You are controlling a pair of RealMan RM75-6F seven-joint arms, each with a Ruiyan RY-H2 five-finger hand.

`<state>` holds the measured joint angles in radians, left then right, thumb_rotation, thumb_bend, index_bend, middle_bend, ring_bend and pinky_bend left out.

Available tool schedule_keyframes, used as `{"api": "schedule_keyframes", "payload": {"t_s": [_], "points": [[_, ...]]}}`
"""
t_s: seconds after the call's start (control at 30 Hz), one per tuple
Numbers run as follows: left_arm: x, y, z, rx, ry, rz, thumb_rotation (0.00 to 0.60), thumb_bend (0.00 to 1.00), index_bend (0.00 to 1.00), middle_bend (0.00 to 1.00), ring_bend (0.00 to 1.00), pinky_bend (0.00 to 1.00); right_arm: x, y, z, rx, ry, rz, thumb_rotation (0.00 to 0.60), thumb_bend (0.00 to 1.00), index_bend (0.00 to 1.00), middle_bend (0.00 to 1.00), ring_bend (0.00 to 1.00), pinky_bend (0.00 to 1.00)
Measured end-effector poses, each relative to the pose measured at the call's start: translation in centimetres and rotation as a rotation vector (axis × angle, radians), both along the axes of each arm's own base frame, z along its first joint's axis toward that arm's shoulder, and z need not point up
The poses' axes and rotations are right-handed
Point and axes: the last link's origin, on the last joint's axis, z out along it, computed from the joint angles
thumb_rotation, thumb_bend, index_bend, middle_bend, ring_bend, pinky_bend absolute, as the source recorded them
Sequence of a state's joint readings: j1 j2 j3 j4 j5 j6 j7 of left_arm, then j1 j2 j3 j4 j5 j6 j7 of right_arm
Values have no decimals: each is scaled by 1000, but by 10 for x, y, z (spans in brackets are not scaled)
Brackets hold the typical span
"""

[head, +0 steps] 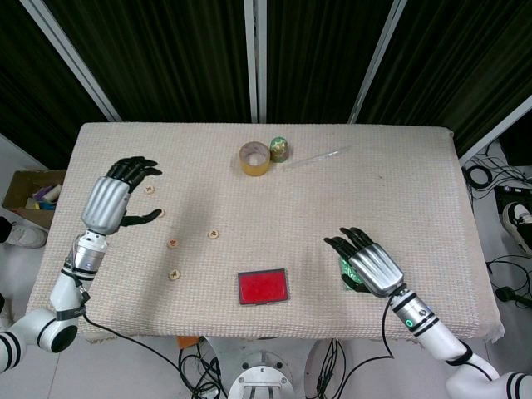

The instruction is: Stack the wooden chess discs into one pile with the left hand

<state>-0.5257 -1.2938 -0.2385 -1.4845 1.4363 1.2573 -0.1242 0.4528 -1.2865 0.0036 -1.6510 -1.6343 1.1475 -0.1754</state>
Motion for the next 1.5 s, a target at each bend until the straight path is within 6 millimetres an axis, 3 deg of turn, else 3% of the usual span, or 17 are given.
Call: {"api": "schedule_keyframes", "payload": {"t_s": [0.17, 0.47, 0.9, 1.17, 1.5], "points": [[-21, 20, -6, -59, 69, 147, 600, 217, 328, 210, 141, 187, -21, 13, 36, -129, -1, -39, 600, 301, 130, 222, 43, 141], [-56, 66, -23, -140, 171, 369, 600, 285, 378, 211, 141, 187, -40, 38, 101, -336, -17, -110, 600, 300, 130, 222, 43, 141], [-67, 99, -73, -216, 264, 488, 600, 284, 380, 191, 124, 183, -41, 41, 106, -356, -24, -131, 600, 300, 130, 218, 43, 141], [-79, 110, -89, -224, 279, 566, 600, 293, 393, 188, 124, 183, -44, 44, 109, -375, -31, -152, 600, 300, 130, 216, 42, 141], [-78, 115, -99, -231, 264, 577, 600, 324, 422, 188, 123, 182, -49, 44, 107, -371, -35, -173, 600, 300, 130, 214, 43, 142]]}}
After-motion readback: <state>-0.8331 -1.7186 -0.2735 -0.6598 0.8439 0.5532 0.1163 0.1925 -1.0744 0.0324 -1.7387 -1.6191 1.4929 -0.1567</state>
